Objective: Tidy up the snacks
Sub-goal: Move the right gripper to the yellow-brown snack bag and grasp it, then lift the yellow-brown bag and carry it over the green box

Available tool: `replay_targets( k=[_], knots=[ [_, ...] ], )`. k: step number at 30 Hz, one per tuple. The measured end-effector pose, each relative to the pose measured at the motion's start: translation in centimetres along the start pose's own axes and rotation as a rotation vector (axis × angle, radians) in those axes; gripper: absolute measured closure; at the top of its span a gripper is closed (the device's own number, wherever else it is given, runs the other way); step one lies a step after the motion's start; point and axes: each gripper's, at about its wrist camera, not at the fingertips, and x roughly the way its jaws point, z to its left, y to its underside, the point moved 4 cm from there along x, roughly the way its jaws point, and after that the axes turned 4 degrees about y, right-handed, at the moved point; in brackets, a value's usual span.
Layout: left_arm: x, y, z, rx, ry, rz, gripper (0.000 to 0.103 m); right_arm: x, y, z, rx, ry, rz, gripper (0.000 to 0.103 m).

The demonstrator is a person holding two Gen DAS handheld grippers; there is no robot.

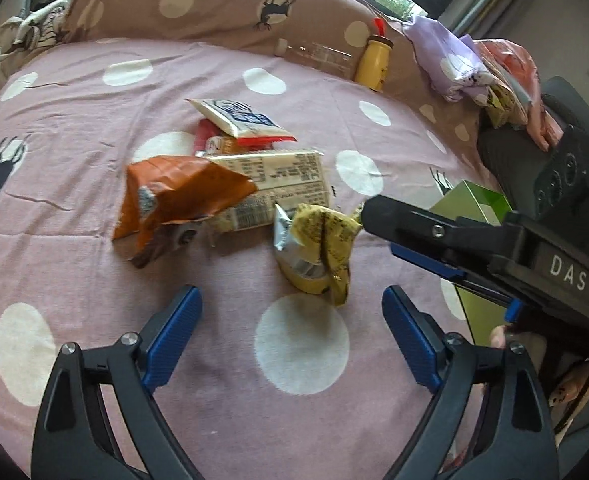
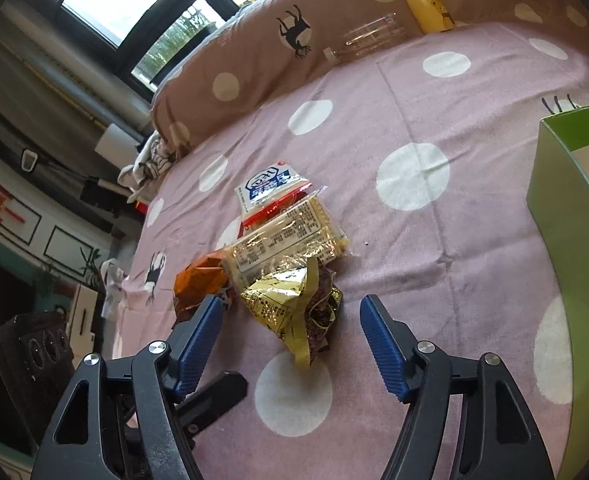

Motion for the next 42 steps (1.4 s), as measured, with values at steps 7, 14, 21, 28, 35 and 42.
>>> replay_targets(
  k=[7, 14, 21, 28, 35, 42],
  knots=[
    [2.2, -0.5, -0.4, -0.031, 0.085, 0.028, 0.024, 2.9, -0.4, -0.5, 0.066, -0.060, 0.060, 0.031],
    [3.6, -0.1, 0.1, -0.073, 0.083, 0.044, 0.051, 4.2, 0.0, -0.1, 0.059, -0.057, 0.085, 0.034],
    [3.1, 0.3, 0.0, -0.066, 0.080, 0.007, 0.059, 3.3, 0.7, 0.3, 0.038, -0.050, 0.060, 0.037],
    [0.8, 0.4, -0.8, -0.067, 0.095, -0.054, 0.059, 0.9, 1.3, 1.5, 0.005, -0.084, 0.003, 0.037],
    [-1.8, 0.3, -2.0, -0.019, 0.072, -0.126, 0.059, -1.3, 1.6, 3.6, -0.059, -0.123, -0.058, 0.037],
    [-4.2, 0.3, -3.0, 0.061, 0.040, -0.199, 0.059, -3.3, 2.1, 5.1, -0.103, -0.145, -0.094, 0.037]
  ],
)
